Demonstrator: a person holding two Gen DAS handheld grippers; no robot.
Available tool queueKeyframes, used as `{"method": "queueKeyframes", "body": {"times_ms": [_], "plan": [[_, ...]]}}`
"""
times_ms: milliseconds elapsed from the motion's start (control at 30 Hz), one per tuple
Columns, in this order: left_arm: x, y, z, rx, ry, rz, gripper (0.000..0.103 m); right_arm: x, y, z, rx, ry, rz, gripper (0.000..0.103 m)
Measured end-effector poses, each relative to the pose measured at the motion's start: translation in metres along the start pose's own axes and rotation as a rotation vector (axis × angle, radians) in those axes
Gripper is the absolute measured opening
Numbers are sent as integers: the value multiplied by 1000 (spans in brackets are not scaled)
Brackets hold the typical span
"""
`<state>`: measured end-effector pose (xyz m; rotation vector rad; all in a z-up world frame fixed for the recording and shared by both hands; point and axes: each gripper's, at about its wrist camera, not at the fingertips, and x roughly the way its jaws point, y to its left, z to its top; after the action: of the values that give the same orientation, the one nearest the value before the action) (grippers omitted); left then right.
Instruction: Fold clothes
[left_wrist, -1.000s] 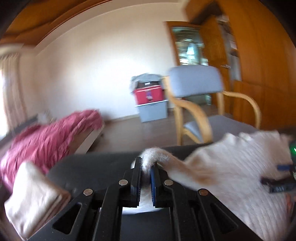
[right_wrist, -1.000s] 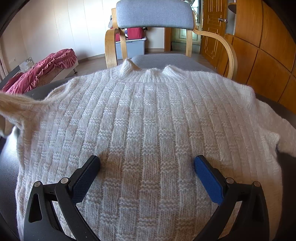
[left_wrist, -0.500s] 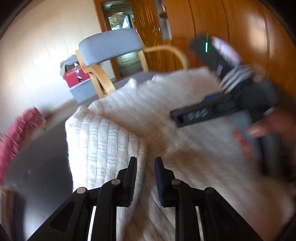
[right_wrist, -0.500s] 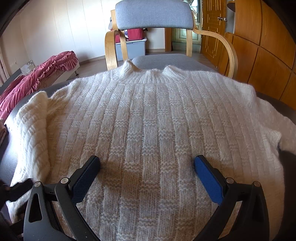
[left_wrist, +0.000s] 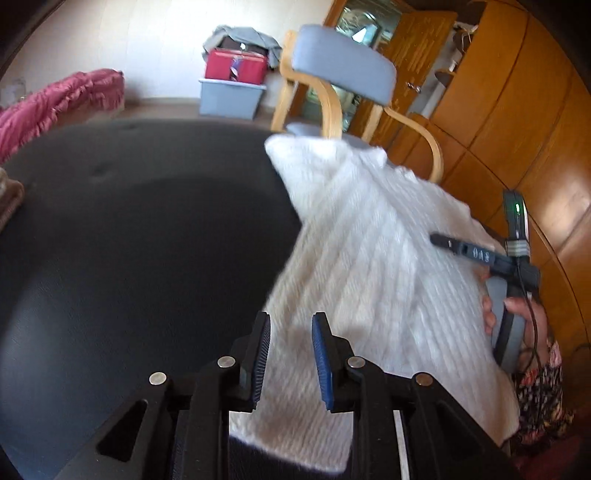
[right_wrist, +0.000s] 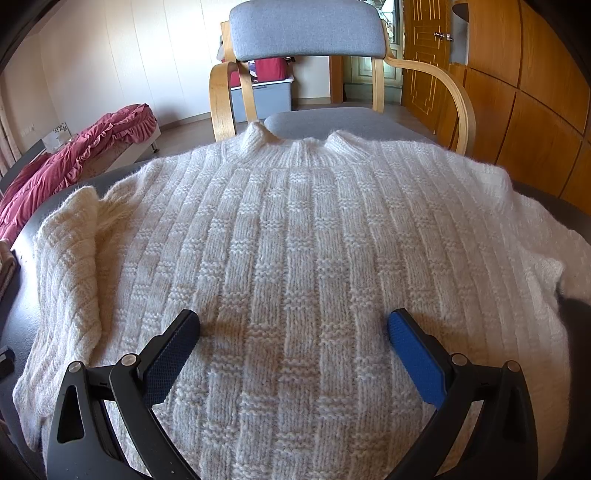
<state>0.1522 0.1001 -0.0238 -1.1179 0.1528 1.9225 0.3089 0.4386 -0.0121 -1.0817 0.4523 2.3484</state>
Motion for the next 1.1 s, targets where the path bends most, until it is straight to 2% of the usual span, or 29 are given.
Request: {"method": "queueKeyframes", "body": {"times_ms": [67,200,300,400,500,567,667,700,733,767,800,867,967,1100], "plan": [[4,-3,-8,35,22,4,27,0,0,0,-1,0,-1,103],[0,-9,-14,78,9,16,32,1,0,0,-3,0,-2,103],[3,-16,-19,97,-14,19,45,1,1,1,-5,0,-4,103],[4,-35,-19,237,-20,106,47,2,0,1,-4,0,-2,103],[0,-35,-15,274,-32,185,47,2,-1,1,-5,1,-2,103],[8,-23,-13,228,45,142,49,2,0,1,-7,1,-4,103],[6,-17,-14,188,29,97,50,2,0,1,-6,1,-3,103],[6,-18,-14,192,25,99,49,2,0,1,-6,1,-3,103],[5,-20,-14,195,24,97,41,2,1,1,-6,1,-4,103],[4,-22,-15,197,23,95,19,2,1,1,-7,2,-5,103],[3,-23,-14,199,25,89,10,2,1,1,-7,2,-5,103],[2,-32,-9,226,23,110,10,2,1,1,-7,2,-5,103],[-11,-40,5,283,-24,163,10,2,2,1,-6,2,-5,103],[-39,-20,51,276,-97,251,10,2,2,1,-7,2,-5,103]]}}
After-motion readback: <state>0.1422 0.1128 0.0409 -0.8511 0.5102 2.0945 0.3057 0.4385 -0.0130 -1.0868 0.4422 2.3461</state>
